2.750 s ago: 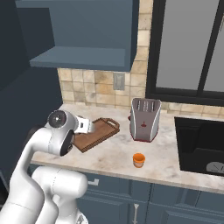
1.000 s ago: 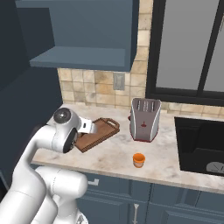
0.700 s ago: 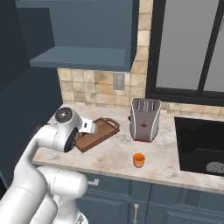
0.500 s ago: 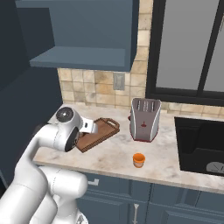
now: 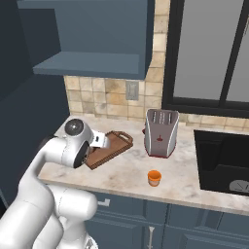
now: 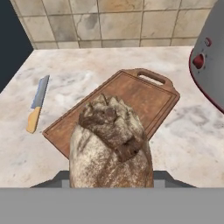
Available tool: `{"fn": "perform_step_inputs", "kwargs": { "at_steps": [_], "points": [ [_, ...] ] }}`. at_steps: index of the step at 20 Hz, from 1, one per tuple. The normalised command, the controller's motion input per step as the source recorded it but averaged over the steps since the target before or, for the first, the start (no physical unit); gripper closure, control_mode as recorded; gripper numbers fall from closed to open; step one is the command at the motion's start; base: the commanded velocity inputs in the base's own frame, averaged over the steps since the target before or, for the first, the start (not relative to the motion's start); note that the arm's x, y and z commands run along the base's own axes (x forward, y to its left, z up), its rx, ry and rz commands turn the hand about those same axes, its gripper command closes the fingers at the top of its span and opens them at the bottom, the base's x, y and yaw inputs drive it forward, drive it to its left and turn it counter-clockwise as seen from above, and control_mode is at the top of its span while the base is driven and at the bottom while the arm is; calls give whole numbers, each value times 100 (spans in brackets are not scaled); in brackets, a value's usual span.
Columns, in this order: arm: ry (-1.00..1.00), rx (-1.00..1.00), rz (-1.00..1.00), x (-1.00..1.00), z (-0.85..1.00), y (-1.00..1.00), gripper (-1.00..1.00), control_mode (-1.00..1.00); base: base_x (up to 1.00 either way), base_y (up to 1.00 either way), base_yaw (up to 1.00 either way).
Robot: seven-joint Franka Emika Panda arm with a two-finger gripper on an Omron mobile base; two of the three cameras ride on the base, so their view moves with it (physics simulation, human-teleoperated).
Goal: Pick the bread, place it on the cutting board, pick the jam, place it on the counter, and close the cabinet.
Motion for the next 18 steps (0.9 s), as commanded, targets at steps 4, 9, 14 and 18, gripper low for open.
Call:
{"fn": "perform_step_inputs", "kwargs": {
  "at_steps": [4, 9, 14, 18],
  "points": [
    [-3, 0, 0, 0, -26, 0, 100, -100, 0, 0, 0],
    [-2, 0, 0, 0, -27, 0, 100, -100, 0, 0, 0],
    [-1, 0, 0, 0, -30, 0, 100, -100, 0, 0, 0],
    [-1, 0, 0, 0, -31, 0, 100, -100, 0, 0, 0]
  ]
}}
